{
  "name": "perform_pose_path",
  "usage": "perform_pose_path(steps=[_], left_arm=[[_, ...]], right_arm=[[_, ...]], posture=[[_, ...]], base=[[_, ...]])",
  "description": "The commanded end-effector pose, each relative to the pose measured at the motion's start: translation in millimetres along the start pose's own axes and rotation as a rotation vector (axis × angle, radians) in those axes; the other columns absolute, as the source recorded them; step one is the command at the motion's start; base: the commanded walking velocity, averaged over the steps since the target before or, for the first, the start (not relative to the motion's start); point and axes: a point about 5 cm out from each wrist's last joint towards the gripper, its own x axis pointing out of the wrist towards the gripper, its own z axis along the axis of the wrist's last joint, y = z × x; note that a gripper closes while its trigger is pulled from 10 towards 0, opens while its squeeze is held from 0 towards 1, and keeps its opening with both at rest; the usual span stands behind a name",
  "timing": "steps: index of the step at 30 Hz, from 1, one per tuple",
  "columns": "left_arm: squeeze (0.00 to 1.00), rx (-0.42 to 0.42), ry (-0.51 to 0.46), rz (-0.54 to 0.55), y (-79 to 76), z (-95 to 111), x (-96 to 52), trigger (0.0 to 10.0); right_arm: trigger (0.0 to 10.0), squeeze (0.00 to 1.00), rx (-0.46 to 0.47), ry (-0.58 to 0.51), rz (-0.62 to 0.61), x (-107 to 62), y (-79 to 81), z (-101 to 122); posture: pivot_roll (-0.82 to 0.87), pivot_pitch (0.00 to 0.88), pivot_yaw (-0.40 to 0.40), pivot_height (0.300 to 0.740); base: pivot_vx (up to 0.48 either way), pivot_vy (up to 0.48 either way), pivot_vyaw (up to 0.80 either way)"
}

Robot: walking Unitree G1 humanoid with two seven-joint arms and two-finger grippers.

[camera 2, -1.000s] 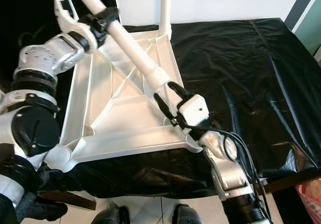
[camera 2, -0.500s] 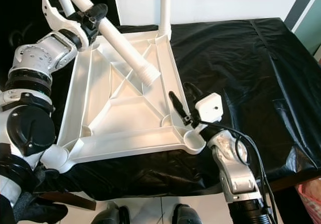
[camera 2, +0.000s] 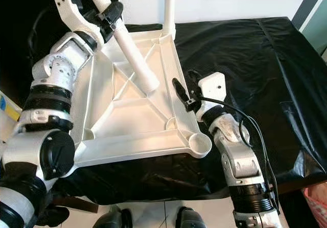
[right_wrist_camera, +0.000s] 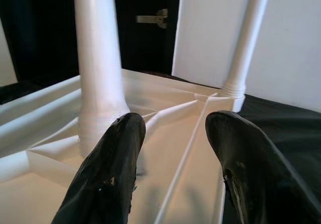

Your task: Building children table

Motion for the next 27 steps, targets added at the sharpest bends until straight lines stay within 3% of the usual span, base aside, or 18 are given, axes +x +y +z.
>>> perform_pose_path(steps=[1,2,7,9,13,15,16,17,18,21,27], left_arm=[[0.0,0.065,-0.019,-0.062,-7.6,2.3,-1.6,10.0],[0.0,0.112,-0.023,-0.088,-16.1,-0.1,-1.9,10.0],[0.0,0.2,-0.028,-0.133,-32.5,-6.5,-3.4,10.0],[0.0,0.257,-0.027,-0.176,-48.3,-14.6,-4.2,10.0],[0.0,0.283,-0.03,-0.211,-60.9,-20.1,-4.5,10.0],[0.0,0.3,-0.037,-0.231,-68.2,-22.4,-5.3,10.0],[0.0,0.313,-0.044,-0.247,-74.2,-23.9,-6.0,10.0],[0.0,0.313,-0.044,-0.247,-74.2,-23.9,-6.0,10.0],[0.0,0.326,-0.049,-0.263,-79.7,-25.3,-6.5,10.0],[0.0,0.334,-0.062,-0.32,-100.4,-32.1,-9.9,10.0],[0.0,0.321,-0.07,-0.351,-114.6,-38.0,-14.4,10.0]], right_arm=[[10.0,0.0,0.014,0.005,0.017,0.8,5.1,1.5],[10.0,1.0,0.03,0.007,0.036,2.0,9.0,1.8],[10.0,1.0,0.053,0.006,0.066,3.7,15.8,3.4],[10.0,1.0,0.068,0.012,0.088,5.1,20.7,3.1],[10.0,1.0,0.068,0.027,0.093,7.1,22.7,1.0],[10.0,0.95,0.062,0.039,0.094,8.7,23.3,-0.5],[10.0,0.67,0.053,0.046,0.094,10.3,23.9,-1.5],[10.0,0.67,0.053,0.046,0.094,10.3,23.9,-1.5],[10.0,0.0,0.05,0.056,0.091,12.1,24.1,-3.0],[10.0,0.0,0.027,0.076,0.064,21.7,23.5,-6.5],[10.0,0.0,0.022,0.098,0.029,28.8,20.1,-9.3]], posture=[[-0.1,0.121,0.036,0.74],[-0.1,0.122,0.035,0.74],[-0.1,0.12,0.036,0.74],[-0.1,0.114,0.035,0.74],[-0.1,0.107,0.035,0.74],[-0.1,0.102,0.034,0.74],[-0.1,0.102,0.034,0.74],[-0.1,0.102,0.034,0.74],[-0.1,0.098,0.032,0.74],[-0.1,0.091,0.026,0.74],[-0.09,0.083,0.024,0.74]], base=[[0.0,0.0,0.0],[0.0,0.0,0.0],[0.0,0.0,0.0],[0.0,0.0,0.0],[0.0,0.0,0.0],[0.0,0.0,0.0],[0.0,0.0,0.0],[0.0,0.0,0.0],[0.0,0.0,0.0],[0.0,0.0,0.0],[0.0,0.0,0.0]])
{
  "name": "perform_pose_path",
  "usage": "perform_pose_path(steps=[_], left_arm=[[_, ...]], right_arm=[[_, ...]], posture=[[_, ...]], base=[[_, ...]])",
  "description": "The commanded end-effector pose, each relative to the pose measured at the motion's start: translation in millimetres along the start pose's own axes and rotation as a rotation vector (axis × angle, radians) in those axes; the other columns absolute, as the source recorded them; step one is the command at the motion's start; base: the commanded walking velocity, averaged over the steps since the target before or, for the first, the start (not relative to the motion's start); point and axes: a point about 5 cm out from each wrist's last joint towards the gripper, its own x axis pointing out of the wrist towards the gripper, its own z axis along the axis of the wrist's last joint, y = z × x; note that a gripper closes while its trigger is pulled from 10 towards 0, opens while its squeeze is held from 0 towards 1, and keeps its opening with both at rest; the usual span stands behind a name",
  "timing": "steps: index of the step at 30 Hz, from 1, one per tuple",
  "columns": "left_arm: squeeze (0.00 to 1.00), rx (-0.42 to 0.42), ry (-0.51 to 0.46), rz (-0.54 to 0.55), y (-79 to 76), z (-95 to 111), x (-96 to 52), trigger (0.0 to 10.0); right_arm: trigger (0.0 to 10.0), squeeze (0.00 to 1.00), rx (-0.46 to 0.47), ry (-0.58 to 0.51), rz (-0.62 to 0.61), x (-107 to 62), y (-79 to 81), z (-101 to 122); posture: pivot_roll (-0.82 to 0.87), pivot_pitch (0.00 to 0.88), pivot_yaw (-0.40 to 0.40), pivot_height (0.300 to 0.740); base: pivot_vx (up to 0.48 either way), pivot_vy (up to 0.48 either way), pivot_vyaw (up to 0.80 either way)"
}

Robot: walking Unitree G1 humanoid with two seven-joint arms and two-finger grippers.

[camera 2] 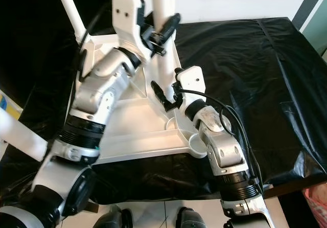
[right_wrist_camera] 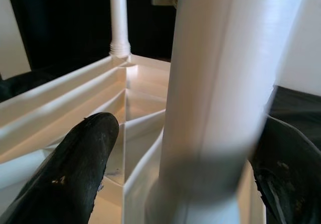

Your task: Building children table

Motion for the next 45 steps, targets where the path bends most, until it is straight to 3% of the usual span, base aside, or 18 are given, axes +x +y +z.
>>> perform_pose_path(steps=[1,7,16,17,18,19,20,21,23,24,36,37,45], left_arm=[[0.0,0.017,-0.023,-0.003,-3.2,4.8,0.3,10.0],[0.0,0.014,-0.048,-0.055,-26.6,7.1,2.7,10.0],[0.0,0.019,-0.047,-0.074,-35.2,6.9,3.5,10.0],[0.0,0.025,-0.046,-0.073,-35.7,7.0,3.4,10.0],[0.0,0.027,-0.045,-0.073,-36.1,7.0,3.4,10.0],[0.0,0.03,-0.045,-0.072,-36.2,7.0,3.4,10.0],[0.0,0.031,-0.045,-0.072,-36.3,7.0,3.4,10.0],[0.0,0.032,-0.045,-0.072,-36.4,7.0,3.5,10.0],[0.0,0.032,-0.045,-0.071,-36.5,7.0,3.5,10.0],[0.0,0.033,-0.045,-0.072,-36.2,7.4,3.8,10.0],[0.0,0.028,-0.033,-0.078,-36.1,6.3,4.4,10.0],[1.0,0.022,-0.033,-0.077,-35.7,6.1,4.1,10.0],[1.0,0.008,-0.048,-0.056,-30.3,8.1,-0.3,10.0]], right_arm=[[10.0,0.0,0.001,0.02,-0.002,0.8,0.6,-3.0],[10.0,0.0,-0.008,0.064,-0.056,14.5,-5.9,-7.0],[10.0,0.0,-0.014,0.038,-0.063,22.1,-5.8,-1.6],[6.4,0.0,-0.009,0.033,-0.061,22.3,-5.8,-0.9],[6.6,0.0,-0.008,0.027,-0.062,22.2,-6.3,-0.3],[4.7,0.0,-0.007,0.023,-0.062,21.9,-6.7,0.0],[4.7,0.0,-0.007,0.021,-0.062,21.8,-7.0,0.2],[1.8,0.0,-0.006,0.022,-0.067,21.5,-7.9,-0.2],[1.8,0.0,-0.005,0.023,-0.071,21.4,-8.5,-0.5],[0.0,0.0,-0.004,0.022,-0.073,21.1,-9.1,-0.4],[0.0,0.0,0.048,0.025,-0.113,17.4,-11.2,-3.8],[10.0,0.0,0.067,0.025,-0.125,17.2,-10.8,-4.0],[10.0,0.0,0.16,0.032,-0.214,16.3,-11.1,-6.6]], posture=[[-0.09,0.083,0.024,0.74],[-0.08,0.084,0.022,0.74],[-0.08,0.092,0.019,0.74],[-0.08,0.093,0.019,0.74],[-0.08,0.095,0.019,0.74],[-0.08,0.095,0.019,0.74],[-0.08,0.095,0.019,0.74],[-0.08,0.095,0.019,0.74],[-0.08,0.095,0.019,0.74],[-0.08,0.102,0.026,0.74],[-0.08,0.108,0.033,0.74],[-0.08,0.108,0.033,0.74],[-0.08,0.108,0.03,0.74]], base=[[0.0,0.0,0.0],[0.0,0.0,0.0],[0.0,0.0,0.0],[0.0,0.0,0.0],[0.0,0.0,0.0],[0.0,0.0,0.0],[0.0,0.0,0.0],[0.0,0.0,0.0],[0.0,0.0,0.0],[0.0,0.0,0.0],[0.0,0.0,0.0],[0.0,0.0,0.0],[0.0,0.0,0.0]])
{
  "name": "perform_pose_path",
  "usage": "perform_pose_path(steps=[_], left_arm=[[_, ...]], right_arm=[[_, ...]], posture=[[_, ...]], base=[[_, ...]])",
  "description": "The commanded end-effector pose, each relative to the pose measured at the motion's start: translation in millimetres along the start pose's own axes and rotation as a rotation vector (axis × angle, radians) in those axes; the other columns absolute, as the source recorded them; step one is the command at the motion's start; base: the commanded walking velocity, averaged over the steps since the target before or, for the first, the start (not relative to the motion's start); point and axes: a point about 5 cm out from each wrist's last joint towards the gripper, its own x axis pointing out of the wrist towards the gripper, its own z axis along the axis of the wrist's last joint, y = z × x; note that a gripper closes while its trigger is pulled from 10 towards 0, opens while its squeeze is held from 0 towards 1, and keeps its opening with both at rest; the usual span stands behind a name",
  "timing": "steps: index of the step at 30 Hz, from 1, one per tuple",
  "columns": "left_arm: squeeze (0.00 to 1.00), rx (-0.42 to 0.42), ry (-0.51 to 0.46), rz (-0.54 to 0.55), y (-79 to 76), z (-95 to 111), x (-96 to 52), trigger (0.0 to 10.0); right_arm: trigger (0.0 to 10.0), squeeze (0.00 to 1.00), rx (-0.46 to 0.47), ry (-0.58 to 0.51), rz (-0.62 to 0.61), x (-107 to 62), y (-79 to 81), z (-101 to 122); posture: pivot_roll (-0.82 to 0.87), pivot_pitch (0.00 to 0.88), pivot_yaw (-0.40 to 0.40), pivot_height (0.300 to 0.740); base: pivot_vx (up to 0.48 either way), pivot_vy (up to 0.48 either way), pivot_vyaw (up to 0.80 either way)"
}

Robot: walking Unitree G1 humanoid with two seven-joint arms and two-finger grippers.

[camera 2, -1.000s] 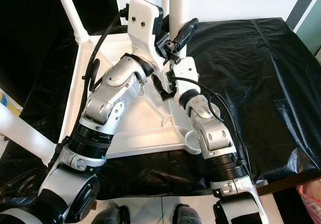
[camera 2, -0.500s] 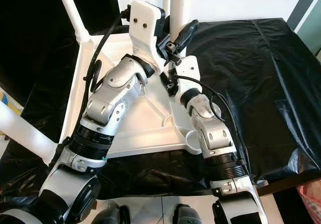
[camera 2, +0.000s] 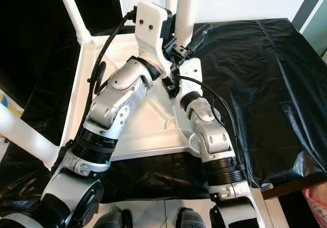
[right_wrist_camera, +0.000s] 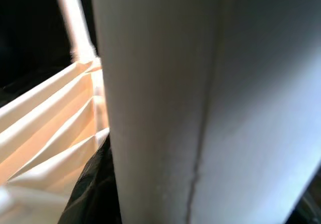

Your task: Building children table

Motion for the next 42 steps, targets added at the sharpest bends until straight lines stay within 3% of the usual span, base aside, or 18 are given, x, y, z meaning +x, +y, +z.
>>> perform_pose_path(steps=[1,2,5,6,14,18,19,23,24,27,30,34,42], left_arm=[[1.0,0.02,-0.001,-0.007,0.0,1.2,-2.2,10.0],[0.27,0.033,0.003,0.002,1.8,0.8,-3.2,10.0],[0.27,0.049,0.01,0.011,3.8,0.1,-4.5,10.0],[0.0,0.05,0.007,0.017,5.3,0.7,-5.9,10.0],[0.0,0.061,0.006,0.033,8.8,0.6,-11.4,10.0],[0.0,0.082,0.033,0.047,11.8,-7.3,-22.8,10.0],[0.0,0.103,0.065,0.064,12.9,-17.9,-34.0,10.0],[0.0,0.109,0.074,0.068,12.8,-21.1,-37.1,10.0],[0.0,0.149,0.099,0.075,12.4,-29.1,-44.7,10.0],[0.0,0.163,0.109,0.069,11.2,-33.1,-49.5,10.0],[0.0,0.165,0.124,0.038,7.4,-39.4,-56.6,10.0],[0.0,0.166,0.179,-0.115,-7.7,-58.0,-74.6,10.0],[0.0,0.222,0.26,-0.166,-11.2,-78.5,-90.0,10.0]], right_arm=[[10.0,0.0,0.028,-0.002,-0.045,-2.0,-4.8,0.4],[10.0,0.0,0.036,0.0,-0.079,-1.8,-8.3,0.0],[10.0,0.0,0.043,0.002,-0.119,-1.6,-12.4,-0.4],[10.0,0.0,0.044,0.004,-0.145,-2.0,-17.1,-0.8],[10.0,0.0,0.052,0.008,-0.219,-4.0,-29.9,-0.8],[10.0,0.0,0.039,-0.011,-0.244,-8.1,-34.4,1.5],[10.0,0.0,0.036,-0.027,-0.259,-12.5,-36.2,2.3],[10.0,0.0,0.038,-0.03,-0.265,-13.6,-36.4,2.3],[10.0,0.0,0.036,-0.041,-0.265,-15.6,-36.2,3.1],[10.0,0.0,0.031,-0.055,-0.257,-16.6,-35.8,4.4],[10.0,0.0,0.007,-0.079,-0.247,-18.0,-35.1,6.6],[10.0,0.0,0.003,-0.088,-0.241,-20.2,-34.2,6.7],[10.0,0.0,-0.002,-0.098,-0.243,-22.7,-35.8,8.2]], posture=[[-0.08,0.108,0.03,0.74],[-0.07,0.109,0.029,0.74],[-0.07,0.109,0.029,0.74],[-0.07,0.113,0.025,0.74],[-0.07,0.118,0.022,0.74],[-0.06,0.125,0.018,0.74],[-0.06,0.132,0.015,0.74],[-0.06,0.132,0.015,0.74],[-0.06,0.136,0.016,0.74],[-0.06,0.136,0.016,0.74],[-0.06,0.134,0.016,0.74],[-0.06,0.129,0.02,0.74],[-0.07,0.123,0.024,0.74]], base=[[0.0,0.0,0.0],[0.0,0.0,0.0],[0.0,0.0,0.0],[0.0,0.0,0.0],[0.0,0.0,0.0],[0.0,0.0,0.0],[0.0,0.0,0.0],[0.0,0.0,0.0],[0.0,0.0,0.0],[0.0,0.0,0.0],[0.0,0.0,0.0],[0.0,0.0,0.0],[0.0,0.0,0.0]])
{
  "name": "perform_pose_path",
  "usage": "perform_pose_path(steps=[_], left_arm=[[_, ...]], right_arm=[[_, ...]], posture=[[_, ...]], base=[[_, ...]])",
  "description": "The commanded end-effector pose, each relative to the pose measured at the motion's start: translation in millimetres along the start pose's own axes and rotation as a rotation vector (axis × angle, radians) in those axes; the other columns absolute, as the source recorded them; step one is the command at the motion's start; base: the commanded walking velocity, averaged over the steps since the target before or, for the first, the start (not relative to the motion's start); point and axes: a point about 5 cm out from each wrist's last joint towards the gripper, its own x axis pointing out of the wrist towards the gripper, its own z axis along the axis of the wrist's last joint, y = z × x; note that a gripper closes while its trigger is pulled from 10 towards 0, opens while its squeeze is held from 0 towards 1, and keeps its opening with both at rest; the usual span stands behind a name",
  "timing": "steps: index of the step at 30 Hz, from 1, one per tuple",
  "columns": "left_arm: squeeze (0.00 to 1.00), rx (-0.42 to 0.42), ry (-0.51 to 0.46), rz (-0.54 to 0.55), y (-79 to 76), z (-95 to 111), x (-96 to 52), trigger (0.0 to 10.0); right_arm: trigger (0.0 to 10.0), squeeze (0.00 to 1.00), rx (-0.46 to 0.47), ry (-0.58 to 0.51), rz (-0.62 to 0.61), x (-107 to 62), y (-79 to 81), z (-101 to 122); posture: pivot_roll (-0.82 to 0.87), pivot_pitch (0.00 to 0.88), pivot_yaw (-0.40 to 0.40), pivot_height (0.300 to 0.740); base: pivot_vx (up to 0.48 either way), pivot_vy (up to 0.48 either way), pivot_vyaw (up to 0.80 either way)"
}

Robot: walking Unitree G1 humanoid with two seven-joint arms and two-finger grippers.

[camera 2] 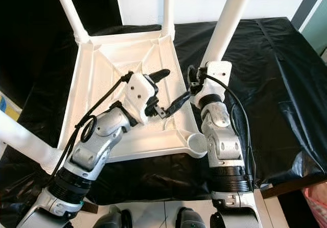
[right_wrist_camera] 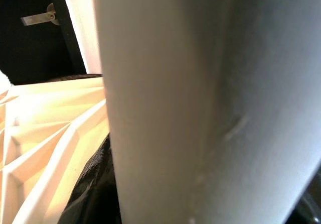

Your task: Building children table

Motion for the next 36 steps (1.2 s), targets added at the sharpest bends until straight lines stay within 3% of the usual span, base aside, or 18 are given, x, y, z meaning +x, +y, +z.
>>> perform_pose_path(steps=[1,7,12,20,23,28,31,36], left_arm=[[0.0,0.019,0.037,-0.029,-5.1,-9.7,-2.9,10.0],[0.0,0.124,0.111,-0.11,-13.9,-27.1,-12.0,10.0],[0.0,0.275,0.236,-0.203,-20.3,-52.1,-23.4,10.0],[0.0,0.412,0.383,-0.196,-11.0,-74.8,-30.1,10.0],[0.0,0.43,0.394,-0.194,-9.2,-77.1,-30.8,10.0],[0.0,0.526,0.481,-0.091,9.8,-87.3,-27.0,10.0],[0.0,0.531,0.496,-0.066,13.9,-88.9,-25.6,10.0],[0.0,0.576,0.51,0.096,34.5,-86.0,-10.9,10.0]], right_arm=[[10.0,0.0,-0.01,-0.028,0.002,-2.2,-1.4,4.6],[10.0,0.0,-0.015,-0.031,0.003,-3.1,-3.0,4.3],[10.0,0.0,-0.016,-0.035,0.009,-2.9,-3.6,4.8],[10.0,0.0,-0.015,-0.037,0.016,-3.2,-2.6,5.6],[10.0,0.0,-0.015,-0.037,0.016,-3.3,-2.4,5.6],[10.0,0.0,-0.015,-0.036,0.02,-3.5,-1.6,5.4],[10.0,0.0,-0.015,-0.036,0.02,-3.5,-1.5,5.4],[10.0,0.0,-0.013,-0.036,0.021,-3.8,-0.2,4.9]], posture=[[-0.07,0.123,0.024,0.74],[-0.07,0.12,0.021,0.74],[-0.07,0.115,0.019,0.74],[-0.08,0.112,0.019,0.74],[-0.08,0.112,0.019,0.74],[-0.08,0.112,0.02,0.74],[-0.08,0.111,0.021,0.74],[-0.08,0.112,0.023,0.74]], base=[[0.0,0.0,0.0],[0.0,0.0,0.0],[0.0,0.0,0.0],[0.0,0.0,0.0],[0.0,0.0,0.0],[0.0,0.0,0.0],[0.0,0.0,0.0],[0.0,0.0,0.0]])
